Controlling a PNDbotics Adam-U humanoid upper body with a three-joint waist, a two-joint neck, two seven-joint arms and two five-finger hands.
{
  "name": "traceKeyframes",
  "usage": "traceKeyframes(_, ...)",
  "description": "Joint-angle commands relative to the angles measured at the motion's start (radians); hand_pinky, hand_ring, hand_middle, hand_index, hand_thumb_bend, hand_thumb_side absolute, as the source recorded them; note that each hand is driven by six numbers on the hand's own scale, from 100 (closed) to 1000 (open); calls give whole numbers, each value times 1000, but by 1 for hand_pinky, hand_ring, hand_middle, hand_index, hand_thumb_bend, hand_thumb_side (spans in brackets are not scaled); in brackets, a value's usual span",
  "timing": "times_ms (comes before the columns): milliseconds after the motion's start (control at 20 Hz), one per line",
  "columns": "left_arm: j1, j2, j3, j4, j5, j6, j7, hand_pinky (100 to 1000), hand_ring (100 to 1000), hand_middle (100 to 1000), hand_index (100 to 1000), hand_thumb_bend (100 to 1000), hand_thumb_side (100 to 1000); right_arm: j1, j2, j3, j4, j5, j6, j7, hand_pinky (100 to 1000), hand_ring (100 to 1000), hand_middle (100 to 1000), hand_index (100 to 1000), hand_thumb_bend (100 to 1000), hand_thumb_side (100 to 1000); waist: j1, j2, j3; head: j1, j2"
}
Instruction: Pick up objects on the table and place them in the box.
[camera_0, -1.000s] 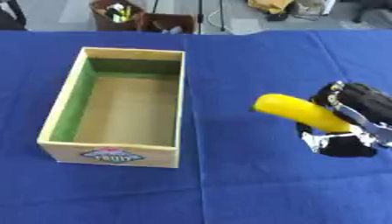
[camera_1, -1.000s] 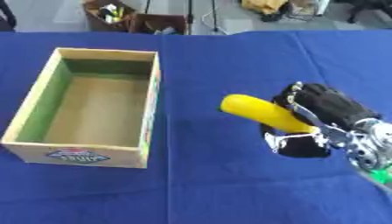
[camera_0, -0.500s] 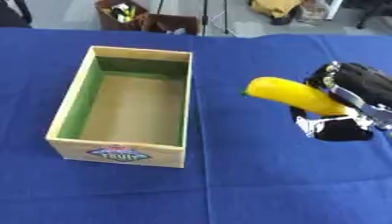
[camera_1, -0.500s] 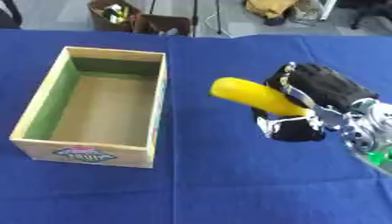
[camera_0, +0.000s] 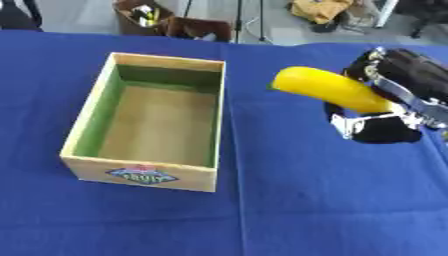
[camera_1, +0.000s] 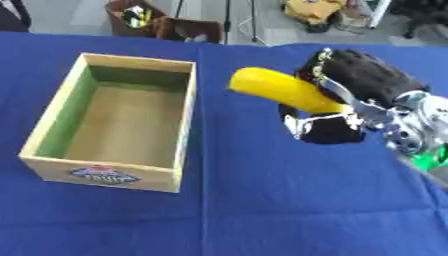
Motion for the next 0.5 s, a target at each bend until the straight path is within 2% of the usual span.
traceKeyframes(50, -14, 26, -2, -17, 5, -1, -5, 558, 725, 778, 898, 100, 1000, -31, -16, -11, -14, -9, 15, 9, 646, 672, 345, 562, 100, 454, -1, -26, 3, -5, -14)
traceKeyframes(500, -19, 26, -5, -17, 7, -1, -10, 558, 725, 778, 899, 100, 1000, -99, -3, -26, -9, -18, 73, 42, 649, 668, 335, 556, 100, 459, -18, -22, 34, -16, -22)
